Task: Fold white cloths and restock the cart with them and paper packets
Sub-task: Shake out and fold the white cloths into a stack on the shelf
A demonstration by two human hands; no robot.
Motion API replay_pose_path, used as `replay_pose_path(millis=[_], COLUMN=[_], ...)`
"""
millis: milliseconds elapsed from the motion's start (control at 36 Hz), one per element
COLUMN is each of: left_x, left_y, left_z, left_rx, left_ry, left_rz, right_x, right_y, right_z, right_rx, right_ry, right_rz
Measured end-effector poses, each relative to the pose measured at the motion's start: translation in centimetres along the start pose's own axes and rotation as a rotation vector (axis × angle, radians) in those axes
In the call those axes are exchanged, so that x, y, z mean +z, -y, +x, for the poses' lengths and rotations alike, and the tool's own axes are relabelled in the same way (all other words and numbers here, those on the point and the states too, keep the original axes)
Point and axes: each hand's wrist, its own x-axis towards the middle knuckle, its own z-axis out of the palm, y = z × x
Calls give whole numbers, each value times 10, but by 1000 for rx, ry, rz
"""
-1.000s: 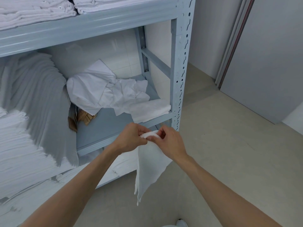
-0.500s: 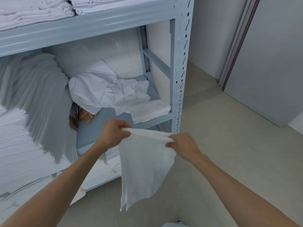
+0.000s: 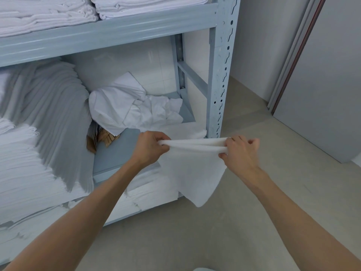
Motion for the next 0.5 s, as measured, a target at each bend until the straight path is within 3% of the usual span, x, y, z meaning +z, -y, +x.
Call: replay_pose_path(millis=[83, 139, 250, 361, 500], left_x=[5, 8, 10, -2, -30], left_y=[-10, -14, -14, 2, 32], left_z=[4, 6, 6, 1, -14], left_rx=[43, 72, 95, -29, -145], left_ry=[12, 18, 7, -67, -125], left_rz=[-5, -18, -67, -330, -634], right_x=[-6, -8, -6, -2, -13], right_y=[3, 11, 46, 75, 103], right_z=[5, 8, 10, 13, 17], right_rx=[24, -101, -292, -277, -365], right_ry=[-10, -34, 95, 127, 33], right_rz=[89, 324, 568, 785, 829])
